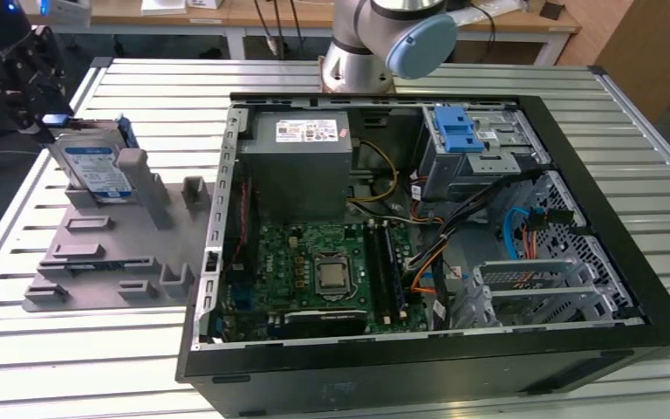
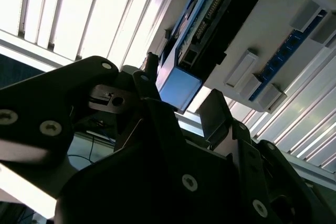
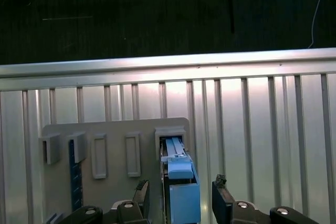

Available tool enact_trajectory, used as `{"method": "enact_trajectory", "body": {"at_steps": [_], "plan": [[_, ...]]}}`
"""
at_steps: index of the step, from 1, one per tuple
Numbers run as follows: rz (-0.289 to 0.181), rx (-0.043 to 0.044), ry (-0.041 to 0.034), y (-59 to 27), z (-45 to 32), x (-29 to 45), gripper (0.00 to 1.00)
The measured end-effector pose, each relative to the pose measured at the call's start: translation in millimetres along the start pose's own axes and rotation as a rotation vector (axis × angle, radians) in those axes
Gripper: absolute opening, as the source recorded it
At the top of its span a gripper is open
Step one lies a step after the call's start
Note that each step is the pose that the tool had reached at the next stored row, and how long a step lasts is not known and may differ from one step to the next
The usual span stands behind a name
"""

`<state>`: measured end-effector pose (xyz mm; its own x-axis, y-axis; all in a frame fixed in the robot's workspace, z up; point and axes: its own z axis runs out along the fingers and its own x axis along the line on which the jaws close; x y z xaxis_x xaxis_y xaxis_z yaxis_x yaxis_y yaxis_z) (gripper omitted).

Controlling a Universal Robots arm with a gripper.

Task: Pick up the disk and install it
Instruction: 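Pick up the disk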

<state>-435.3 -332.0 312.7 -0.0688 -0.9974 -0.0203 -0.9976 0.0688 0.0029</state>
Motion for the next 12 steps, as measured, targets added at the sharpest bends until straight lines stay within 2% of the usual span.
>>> {"method": "enact_trajectory", "body": {"at_steps": [5, 12], "plan": [[0.0, 0.0001, 0.0, 0.1, 2.5, -0.5, 0.59], [-0.004, -0.0002, -0.0005, 0.3, 9.9, 0.0, 0.59]]}}
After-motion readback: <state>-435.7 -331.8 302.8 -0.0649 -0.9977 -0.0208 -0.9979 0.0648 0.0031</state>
